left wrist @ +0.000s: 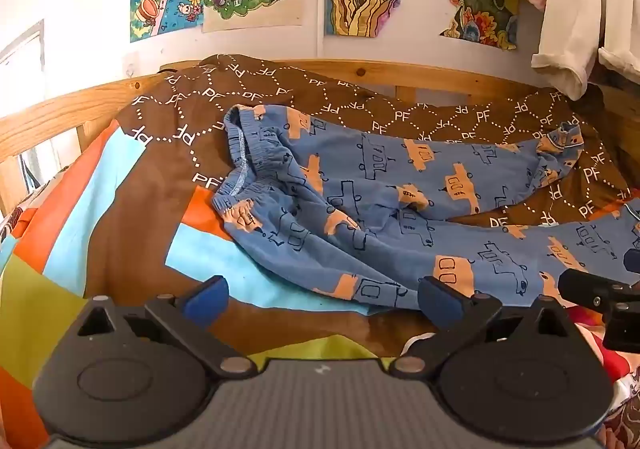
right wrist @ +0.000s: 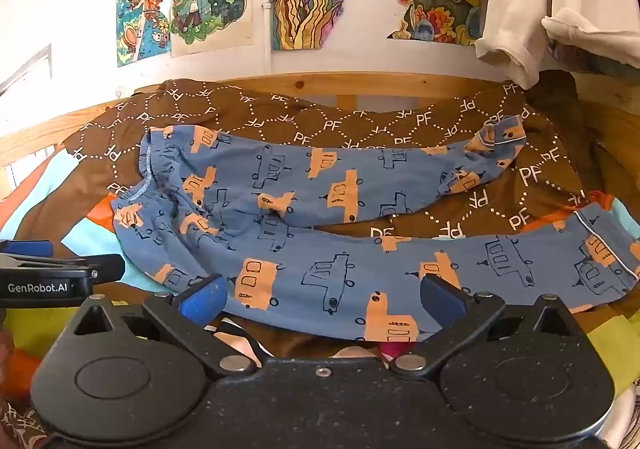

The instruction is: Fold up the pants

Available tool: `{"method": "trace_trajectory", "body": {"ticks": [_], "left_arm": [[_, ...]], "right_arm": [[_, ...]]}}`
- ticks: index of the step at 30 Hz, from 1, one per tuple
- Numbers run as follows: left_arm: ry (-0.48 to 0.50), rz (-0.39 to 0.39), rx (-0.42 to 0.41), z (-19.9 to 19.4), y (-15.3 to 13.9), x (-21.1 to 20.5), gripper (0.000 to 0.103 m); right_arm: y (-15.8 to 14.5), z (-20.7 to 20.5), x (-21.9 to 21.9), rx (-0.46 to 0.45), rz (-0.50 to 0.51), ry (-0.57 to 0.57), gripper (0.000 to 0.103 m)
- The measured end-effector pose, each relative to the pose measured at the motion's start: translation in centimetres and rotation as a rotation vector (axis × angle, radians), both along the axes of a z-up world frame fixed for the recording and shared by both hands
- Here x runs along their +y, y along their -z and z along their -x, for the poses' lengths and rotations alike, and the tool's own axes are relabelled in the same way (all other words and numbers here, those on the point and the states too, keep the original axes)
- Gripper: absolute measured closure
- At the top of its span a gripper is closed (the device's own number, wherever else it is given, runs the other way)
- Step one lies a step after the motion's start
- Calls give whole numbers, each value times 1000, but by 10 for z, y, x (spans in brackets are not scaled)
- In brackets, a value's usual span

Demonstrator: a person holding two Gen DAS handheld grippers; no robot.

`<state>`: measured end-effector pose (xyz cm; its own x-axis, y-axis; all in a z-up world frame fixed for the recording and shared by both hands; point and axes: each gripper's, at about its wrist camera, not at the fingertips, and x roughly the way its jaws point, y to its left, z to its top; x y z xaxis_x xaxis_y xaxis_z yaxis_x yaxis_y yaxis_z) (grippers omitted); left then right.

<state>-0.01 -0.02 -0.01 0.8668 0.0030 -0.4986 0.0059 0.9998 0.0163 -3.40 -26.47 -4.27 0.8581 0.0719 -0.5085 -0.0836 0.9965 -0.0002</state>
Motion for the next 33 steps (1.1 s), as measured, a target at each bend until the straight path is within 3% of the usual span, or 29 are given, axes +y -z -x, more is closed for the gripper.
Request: {"method": "trace_trajectory", "body": {"ticks": [33], "left_arm": [[-7, -4, 20, -3, 9, 4, 0]], "right_arm": [[3, -3, -3, 31, 9, 28, 1]]}}
